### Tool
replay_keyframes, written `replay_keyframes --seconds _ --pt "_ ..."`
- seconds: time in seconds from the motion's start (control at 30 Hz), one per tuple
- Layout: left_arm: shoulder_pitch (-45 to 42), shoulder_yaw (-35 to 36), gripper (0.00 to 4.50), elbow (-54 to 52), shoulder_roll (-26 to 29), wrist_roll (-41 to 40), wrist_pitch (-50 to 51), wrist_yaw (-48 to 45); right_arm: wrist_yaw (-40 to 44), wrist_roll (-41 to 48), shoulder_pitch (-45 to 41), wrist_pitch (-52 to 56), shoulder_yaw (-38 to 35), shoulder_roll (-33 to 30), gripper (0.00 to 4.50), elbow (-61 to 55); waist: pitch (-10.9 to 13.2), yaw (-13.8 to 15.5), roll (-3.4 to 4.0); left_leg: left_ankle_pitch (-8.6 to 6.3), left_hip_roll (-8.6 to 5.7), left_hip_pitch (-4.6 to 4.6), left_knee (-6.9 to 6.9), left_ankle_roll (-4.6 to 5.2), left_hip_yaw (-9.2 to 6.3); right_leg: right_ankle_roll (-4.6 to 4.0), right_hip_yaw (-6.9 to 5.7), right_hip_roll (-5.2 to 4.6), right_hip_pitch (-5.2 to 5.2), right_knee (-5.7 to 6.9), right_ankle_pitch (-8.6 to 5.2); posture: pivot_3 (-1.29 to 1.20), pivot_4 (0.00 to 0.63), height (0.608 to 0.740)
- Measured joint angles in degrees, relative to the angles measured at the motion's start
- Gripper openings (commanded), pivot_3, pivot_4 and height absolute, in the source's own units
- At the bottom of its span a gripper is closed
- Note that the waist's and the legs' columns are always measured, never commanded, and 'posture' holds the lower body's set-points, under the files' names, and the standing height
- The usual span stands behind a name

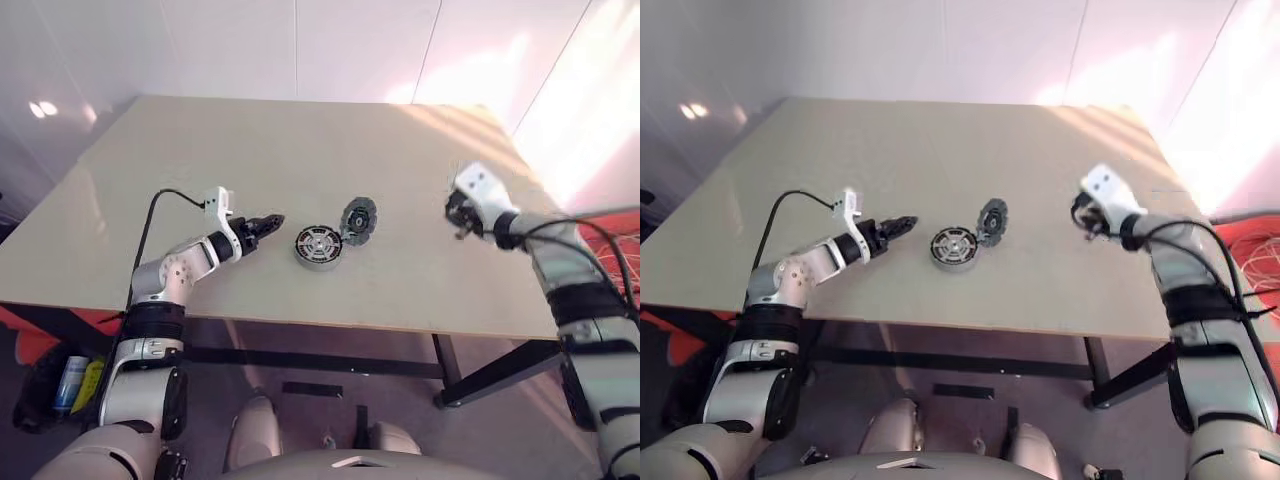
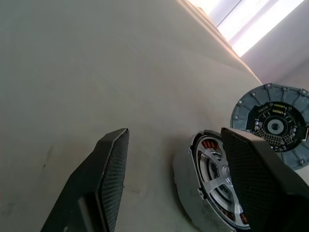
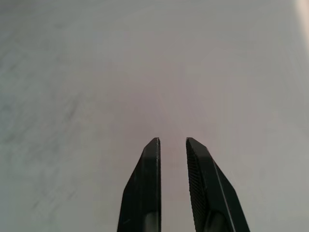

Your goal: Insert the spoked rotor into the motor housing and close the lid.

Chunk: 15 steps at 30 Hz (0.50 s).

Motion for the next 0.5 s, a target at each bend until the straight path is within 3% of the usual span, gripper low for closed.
replay_keyframes --seconds 0.03,0.17,0.5 --pt "0.0 -0.8 3.23 -0.1 0.3 0.6 -0.2 -0.6 1.2 0.2 1.3 -0.1 0.2 0.6 0.72 -1.5 0.0 -0.3 0.03 0.0 0.0 -0.02 0.01 0.02 0.0 -0.02 0.01 -0.01 -0.02 0.01 0.01 0.0 0.0 0.74" --pt "0.3 -2.4 3.23 -1.3 0.8 1.6 -0.9 -1.9 1.4 1.0 1.9 0.0 0.4 4.9 0.04 -6.7 0.0 -1.0 0.04 -0.14 0.06 0.15 0.14 0.3 0.01 -0.13 0.05 0.0 0.09 0.06 0.07 0.0 0.0 0.74" --pt "2.6 -1.7 3.23 -3.6 1.5 2.3 -1.0 -0.8 -3.0 1.6 -3.4 0.4 0.9 16.3 0.04 -6.3 0.0 -0.6 0.05 -0.14 0.02 0.27 0.16 0.34 0.01 -0.17 0.09 -0.09 0.23 0.07 0.09 0.0 0.0 0.74"
